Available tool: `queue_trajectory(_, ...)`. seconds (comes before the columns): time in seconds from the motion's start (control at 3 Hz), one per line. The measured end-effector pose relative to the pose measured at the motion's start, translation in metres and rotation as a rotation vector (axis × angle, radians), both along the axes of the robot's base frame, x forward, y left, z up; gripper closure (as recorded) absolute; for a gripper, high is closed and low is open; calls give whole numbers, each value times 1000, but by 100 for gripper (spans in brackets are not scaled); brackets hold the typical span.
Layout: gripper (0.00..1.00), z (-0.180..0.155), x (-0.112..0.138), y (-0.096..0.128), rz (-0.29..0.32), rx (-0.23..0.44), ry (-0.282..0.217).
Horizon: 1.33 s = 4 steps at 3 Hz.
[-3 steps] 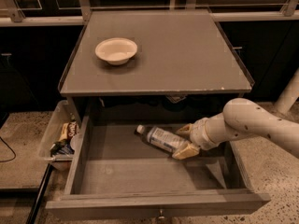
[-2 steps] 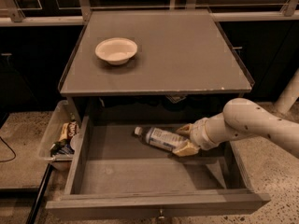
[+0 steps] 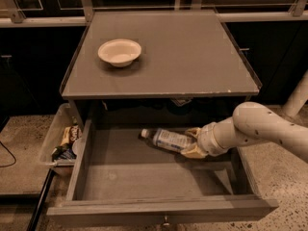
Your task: Pick blue plastic bottle from top drawer and place on counter
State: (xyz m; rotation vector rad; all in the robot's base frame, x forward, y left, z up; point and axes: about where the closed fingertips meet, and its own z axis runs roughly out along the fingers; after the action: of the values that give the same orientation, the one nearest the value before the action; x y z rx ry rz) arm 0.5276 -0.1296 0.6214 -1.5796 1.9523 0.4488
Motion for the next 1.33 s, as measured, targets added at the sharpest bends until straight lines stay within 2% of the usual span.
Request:
queue_trajectory(0.33,100,20,-18,-9,1,0,6)
queue_trajectory(0.67,100,62,-36,-20,11,6,-7)
queue_trajectory(1.0,100,116,-55,-31,36,44,-18)
queue_trajectory(1.33,100,177,-69,-32,69,57,-58)
